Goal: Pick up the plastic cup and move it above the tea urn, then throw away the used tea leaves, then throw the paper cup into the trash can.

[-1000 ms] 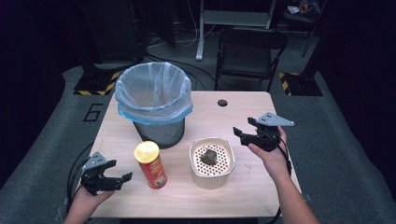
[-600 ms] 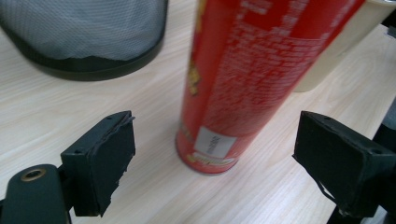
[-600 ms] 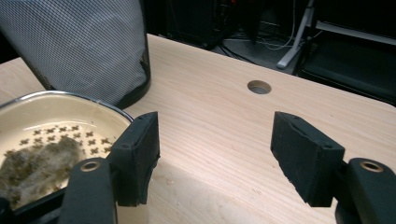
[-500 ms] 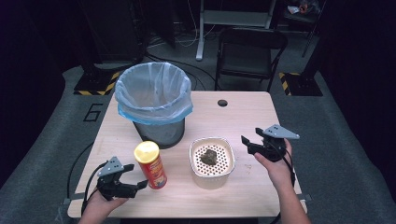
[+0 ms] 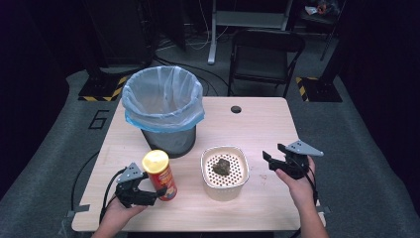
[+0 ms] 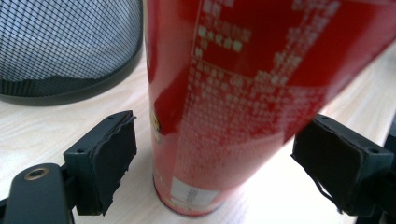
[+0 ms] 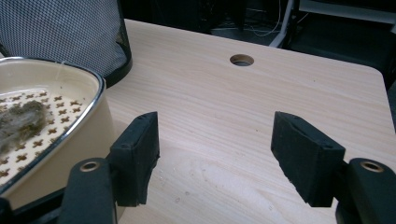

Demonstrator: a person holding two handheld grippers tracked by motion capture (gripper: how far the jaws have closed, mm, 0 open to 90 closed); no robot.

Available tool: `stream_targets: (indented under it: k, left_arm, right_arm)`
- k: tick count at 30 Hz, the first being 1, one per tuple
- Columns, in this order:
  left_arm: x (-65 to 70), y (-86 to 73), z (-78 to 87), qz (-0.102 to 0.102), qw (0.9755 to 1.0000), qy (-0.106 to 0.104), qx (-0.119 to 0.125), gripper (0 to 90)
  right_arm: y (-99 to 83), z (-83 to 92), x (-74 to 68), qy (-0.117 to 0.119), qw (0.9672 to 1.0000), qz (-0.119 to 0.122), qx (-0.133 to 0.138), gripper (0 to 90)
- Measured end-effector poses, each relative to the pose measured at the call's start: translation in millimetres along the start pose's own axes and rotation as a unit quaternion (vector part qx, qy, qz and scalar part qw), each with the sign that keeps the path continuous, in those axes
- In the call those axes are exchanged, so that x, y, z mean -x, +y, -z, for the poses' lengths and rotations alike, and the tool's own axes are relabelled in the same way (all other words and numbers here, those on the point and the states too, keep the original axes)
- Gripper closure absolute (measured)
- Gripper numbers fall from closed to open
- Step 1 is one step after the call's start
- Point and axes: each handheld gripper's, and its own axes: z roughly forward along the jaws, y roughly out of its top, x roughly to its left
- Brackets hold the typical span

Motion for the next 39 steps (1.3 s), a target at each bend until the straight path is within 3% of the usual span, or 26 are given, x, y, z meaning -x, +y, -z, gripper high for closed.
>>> stream_targets:
  k: [5, 10, 18, 25, 27, 29, 34, 39]
  left_arm:
    - [-1.4, -0.8, -2.2, -0.001, 0.9999, -0.004, 0.011, 15.8]
    - [0.9, -1.6, -3.9, -0.015, 0.9998, -0.001, 0.017, 21.4]
    - [5.5, -0.5, -3.3, -0.038, 0.9989, 0.018, 0.018, 23.0]
    - [7.8, 0.1, 0.2, -0.039, 0.9986, 0.026, 0.027, 23.3]
    - [7.8, 2.3, 3.0, -0.032, 0.9987, 0.021, 0.032, 23.3]
    - [6.4, 5.8, 7.2, -0.042, 0.9985, 0.022, 0.026, 23.3]
    - [5.9, 14.1, 15.8, -0.024, 0.9989, 0.016, 0.036, 23.3]
    - [8.2, 31.4, 25.4, -0.032, 0.999, 0.019, 0.024, 23.3]
  right_arm:
    - [-6.4, -1.0, 0.5, -0.006, 1.0, 0.002, -0.007, 32.0]
    - [-10.6, -3.8, 1.4, -0.006, 0.9999, 0.0, -0.013, 32.0]
    - [-19.3, -11.4, 2.0, -0.006, 0.9995, 0.002, -0.03, 32.0]
    - [-23.3, -12.2, 4.2, -0.008, 0.9994, -0.004, -0.034, 32.0]
    - [-24.4, -13.2, 4.6, -0.01, 0.9993, -0.006, -0.036, 32.0]
    - [-25.4, -13.7, 4.1, -0.008, 0.9993, -0.01, -0.035, 32.0]
    - [-26.3, -14.4, 3.9, -0.009, 0.9992, -0.008, -0.039, 32.1]
    - [-26.8, -14.1, 3.8, -0.01, 0.9992, -0.01, -0.037, 32.1]
